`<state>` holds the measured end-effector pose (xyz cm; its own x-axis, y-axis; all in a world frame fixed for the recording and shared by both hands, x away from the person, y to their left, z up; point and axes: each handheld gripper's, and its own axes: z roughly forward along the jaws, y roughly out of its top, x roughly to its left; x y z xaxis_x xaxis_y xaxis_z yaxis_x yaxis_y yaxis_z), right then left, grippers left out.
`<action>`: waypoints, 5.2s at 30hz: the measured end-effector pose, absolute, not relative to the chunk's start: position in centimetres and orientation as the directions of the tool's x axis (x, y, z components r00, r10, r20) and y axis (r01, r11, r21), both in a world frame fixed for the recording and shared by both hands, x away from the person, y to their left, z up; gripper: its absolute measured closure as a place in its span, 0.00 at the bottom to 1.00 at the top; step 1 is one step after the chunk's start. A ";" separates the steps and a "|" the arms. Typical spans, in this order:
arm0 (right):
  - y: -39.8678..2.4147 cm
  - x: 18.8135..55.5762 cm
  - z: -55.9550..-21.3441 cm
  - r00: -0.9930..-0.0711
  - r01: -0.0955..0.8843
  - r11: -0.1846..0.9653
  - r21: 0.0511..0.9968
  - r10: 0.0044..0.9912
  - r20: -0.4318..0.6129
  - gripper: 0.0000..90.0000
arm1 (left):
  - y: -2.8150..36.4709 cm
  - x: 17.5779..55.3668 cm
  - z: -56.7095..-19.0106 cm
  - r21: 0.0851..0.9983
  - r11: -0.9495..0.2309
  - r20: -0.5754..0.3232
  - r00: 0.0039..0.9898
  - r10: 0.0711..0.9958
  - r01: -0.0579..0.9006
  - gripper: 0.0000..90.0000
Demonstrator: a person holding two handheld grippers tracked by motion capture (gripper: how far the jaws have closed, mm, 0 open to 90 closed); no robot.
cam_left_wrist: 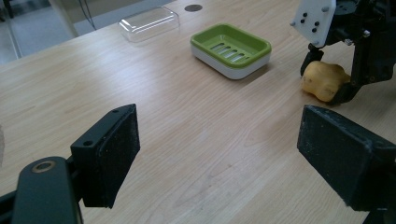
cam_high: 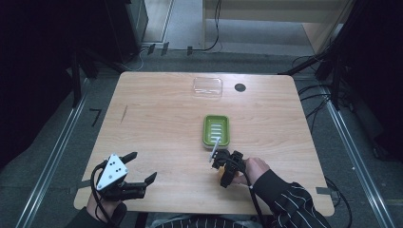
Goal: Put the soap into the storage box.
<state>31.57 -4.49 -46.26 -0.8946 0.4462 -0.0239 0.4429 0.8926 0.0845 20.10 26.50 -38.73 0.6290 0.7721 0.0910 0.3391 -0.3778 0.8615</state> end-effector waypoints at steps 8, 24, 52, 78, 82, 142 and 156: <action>-4.4 31.6 -46.6 -0.894 0.445 0.890 0.101 0.449 -0.018 0.28 | 26.5 20.1 -38.7 0.862 -0.376 0.089 0.628 0.773 0.340 0.15; -4.5 31.4 -46.6 -0.860 0.508 0.857 0.085 0.511 -0.016 0.29 | 26.5 20.1 -38.7 0.864 -0.374 0.090 0.627 0.774 0.337 0.15; -4.6 32.0 -46.7 -0.816 0.573 0.809 0.135 0.578 0.000 0.28 | 26.5 20.1 -38.7 0.863 -0.375 0.091 0.627 0.774 0.338 0.15; -5.9 32.6 -45.2 -0.802 0.588 0.789 0.175 0.597 0.006 0.29 | 26.5 20.0 -38.7 0.863 -0.381 0.098 0.632 0.769 0.331 0.15; -6.2 32.7 -45.0 -0.799 0.590 0.785 0.189 0.601 0.001 0.29 | 26.5 20.0 -38.7 0.863 -0.380 0.096 0.630 0.770 0.333 0.15; -8.6 35.6 -41.8 -0.736 0.605 0.715 0.350 0.670 -0.097 0.29 | 26.7 19.8 -38.7 0.863 -0.374 0.093 0.620 0.779 0.340 0.15; -8.3 36.4 -41.2 -0.736 0.593 0.715 0.370 0.668 -0.110 0.29 | 26.7 19.7 -38.7 0.863 -0.374 0.093 0.621 0.779 0.340 0.15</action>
